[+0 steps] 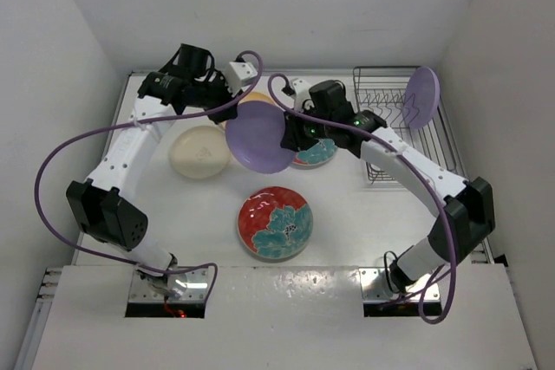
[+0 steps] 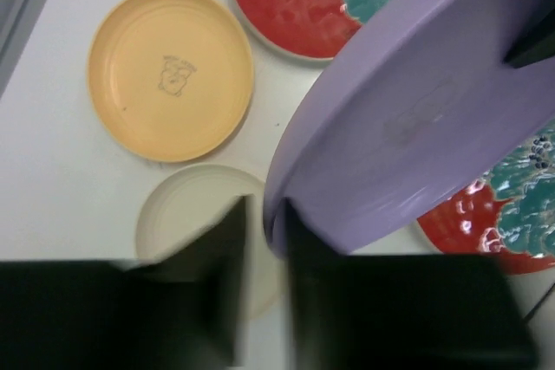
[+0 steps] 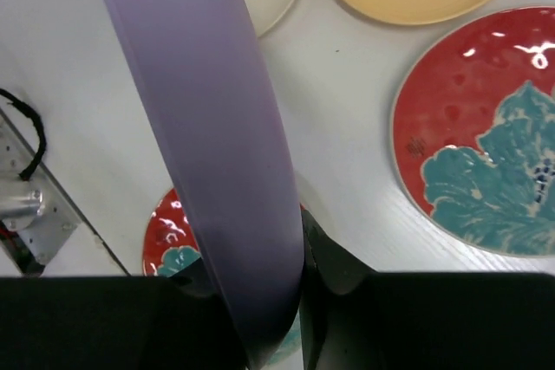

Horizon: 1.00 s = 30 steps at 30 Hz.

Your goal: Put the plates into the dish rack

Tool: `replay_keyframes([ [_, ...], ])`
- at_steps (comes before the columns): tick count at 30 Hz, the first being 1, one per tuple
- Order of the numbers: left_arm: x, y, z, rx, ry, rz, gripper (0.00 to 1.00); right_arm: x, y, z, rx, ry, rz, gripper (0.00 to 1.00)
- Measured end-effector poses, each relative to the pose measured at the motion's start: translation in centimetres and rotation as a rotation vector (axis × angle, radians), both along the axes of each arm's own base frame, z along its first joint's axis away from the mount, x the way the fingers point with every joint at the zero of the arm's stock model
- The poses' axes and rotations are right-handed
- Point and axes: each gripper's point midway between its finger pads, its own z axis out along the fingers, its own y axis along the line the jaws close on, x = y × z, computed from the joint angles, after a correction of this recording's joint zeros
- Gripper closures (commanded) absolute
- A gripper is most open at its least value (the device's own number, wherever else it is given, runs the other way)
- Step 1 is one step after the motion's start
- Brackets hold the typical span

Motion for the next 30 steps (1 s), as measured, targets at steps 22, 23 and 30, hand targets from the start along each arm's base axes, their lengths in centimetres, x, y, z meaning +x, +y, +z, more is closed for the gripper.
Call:
replay_keyframes([
  [22,7.1,12.1,-4.7,0.071,0.075,0.517,0.00,14.8,-38.2,6.1,-0.790,-0.305,-1.024,1.00],
  [23,7.3,12.4,-5.1,0.076,0.081,0.526,0.00,14.9,-38.9,5.0,-0.814,-0.284,-1.029,1.00],
  [30,7.7,14.7,-7.8,0.097,0.144,0.579,0.00,15.1,-40.0,2.0,-0.853,-0.242,-1.046,1.00],
])
